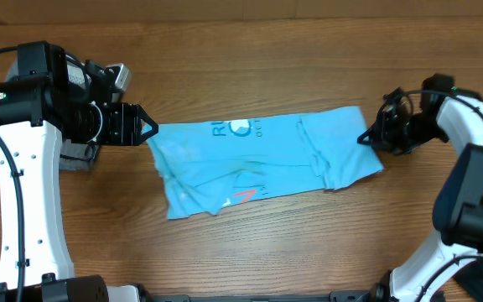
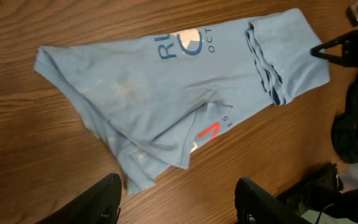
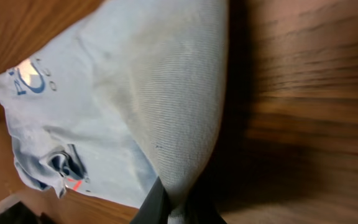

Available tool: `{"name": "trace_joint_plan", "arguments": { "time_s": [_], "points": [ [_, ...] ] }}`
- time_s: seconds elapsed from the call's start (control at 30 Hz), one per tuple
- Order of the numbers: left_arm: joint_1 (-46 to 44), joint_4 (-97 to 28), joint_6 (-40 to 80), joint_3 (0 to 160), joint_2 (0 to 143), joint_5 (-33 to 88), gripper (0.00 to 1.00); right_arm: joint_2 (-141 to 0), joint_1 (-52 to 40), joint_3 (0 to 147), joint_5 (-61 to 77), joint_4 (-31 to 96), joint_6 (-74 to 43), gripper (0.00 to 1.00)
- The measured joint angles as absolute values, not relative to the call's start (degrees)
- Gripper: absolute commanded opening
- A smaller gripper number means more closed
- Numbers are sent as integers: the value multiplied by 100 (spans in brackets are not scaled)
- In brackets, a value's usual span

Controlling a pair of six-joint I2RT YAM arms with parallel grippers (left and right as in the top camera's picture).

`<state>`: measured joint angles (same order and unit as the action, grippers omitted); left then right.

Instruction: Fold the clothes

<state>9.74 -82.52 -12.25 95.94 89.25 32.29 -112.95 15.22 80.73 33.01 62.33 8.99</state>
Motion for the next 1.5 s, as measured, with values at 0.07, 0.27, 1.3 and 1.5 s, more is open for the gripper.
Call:
{"name": "trace_joint_plan", "arguments": {
  "time_s": [0.07, 0.27, 1.3, 1.5],
  "points": [
    [974, -8250, -1223, 9594, 8925, 3232, 62, -11089, 1441, 8158, 3197, 6292, 834, 4],
    [974, -8248, -1223, 9594, 8925, 3232, 62, -10626, 659, 8187, 2842, 6530, 556, 4],
    [974, -8274, -1223, 9594, 8925, 3232, 62, -10648, -2838, 8108, 1446, 5258, -1422, 47],
    [974, -8272, -1223, 9594, 8925, 3232, 62, -10645, -2554, 8173, 1520, 5474, -1317, 54]
  ]
}}
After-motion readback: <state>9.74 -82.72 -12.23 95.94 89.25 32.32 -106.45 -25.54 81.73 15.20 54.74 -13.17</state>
